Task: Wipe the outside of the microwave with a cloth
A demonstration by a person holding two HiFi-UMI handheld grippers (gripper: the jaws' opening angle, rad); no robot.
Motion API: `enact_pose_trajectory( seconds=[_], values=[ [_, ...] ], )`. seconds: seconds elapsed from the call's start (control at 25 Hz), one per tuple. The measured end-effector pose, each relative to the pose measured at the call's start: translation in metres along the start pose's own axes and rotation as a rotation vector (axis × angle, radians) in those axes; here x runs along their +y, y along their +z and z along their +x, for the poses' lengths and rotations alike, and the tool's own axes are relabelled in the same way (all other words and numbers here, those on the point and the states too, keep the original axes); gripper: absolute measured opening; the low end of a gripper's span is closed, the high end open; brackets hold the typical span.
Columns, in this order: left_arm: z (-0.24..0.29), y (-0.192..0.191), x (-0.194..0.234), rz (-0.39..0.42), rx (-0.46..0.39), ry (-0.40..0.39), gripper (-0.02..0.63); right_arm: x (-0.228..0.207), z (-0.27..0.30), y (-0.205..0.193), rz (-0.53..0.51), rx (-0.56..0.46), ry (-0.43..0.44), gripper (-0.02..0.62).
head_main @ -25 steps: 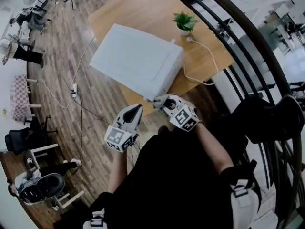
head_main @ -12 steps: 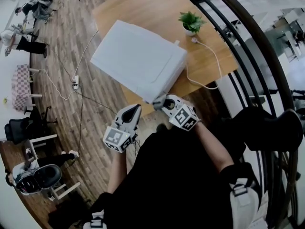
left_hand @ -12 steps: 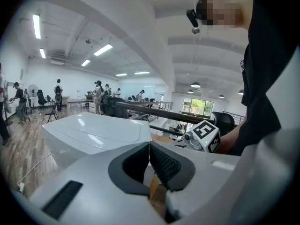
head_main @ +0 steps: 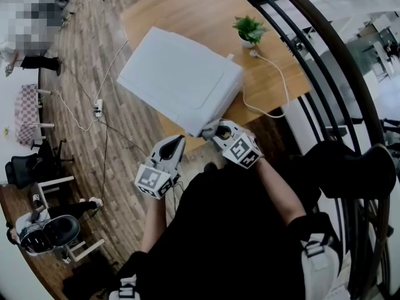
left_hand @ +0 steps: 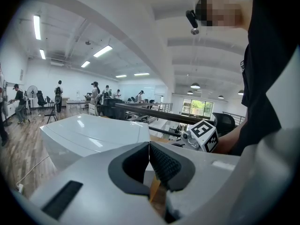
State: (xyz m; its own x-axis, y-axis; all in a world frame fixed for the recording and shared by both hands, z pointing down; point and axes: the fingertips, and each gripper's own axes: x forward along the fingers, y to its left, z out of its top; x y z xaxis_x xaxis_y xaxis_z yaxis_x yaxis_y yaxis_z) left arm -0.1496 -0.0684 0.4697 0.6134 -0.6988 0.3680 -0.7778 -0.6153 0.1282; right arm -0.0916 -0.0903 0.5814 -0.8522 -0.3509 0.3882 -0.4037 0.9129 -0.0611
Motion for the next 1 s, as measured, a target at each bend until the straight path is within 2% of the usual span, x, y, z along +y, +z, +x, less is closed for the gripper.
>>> enact_pose_trajectory(
  seconds=[0.4,1.0],
  values=[
    [-0.003,-0.001,-0.005,0.000,-0.016,-0.015,0.003,-0.031,-0.006,0.001,-0.023,0.007,-0.054,0.017],
    [-0.002,-0.004,-0.006,-0.002,-0.015,-0.002,0.003,-0.081,-0.016,-0.006,0.011,0.013,-0.151,0.017]
  ],
)
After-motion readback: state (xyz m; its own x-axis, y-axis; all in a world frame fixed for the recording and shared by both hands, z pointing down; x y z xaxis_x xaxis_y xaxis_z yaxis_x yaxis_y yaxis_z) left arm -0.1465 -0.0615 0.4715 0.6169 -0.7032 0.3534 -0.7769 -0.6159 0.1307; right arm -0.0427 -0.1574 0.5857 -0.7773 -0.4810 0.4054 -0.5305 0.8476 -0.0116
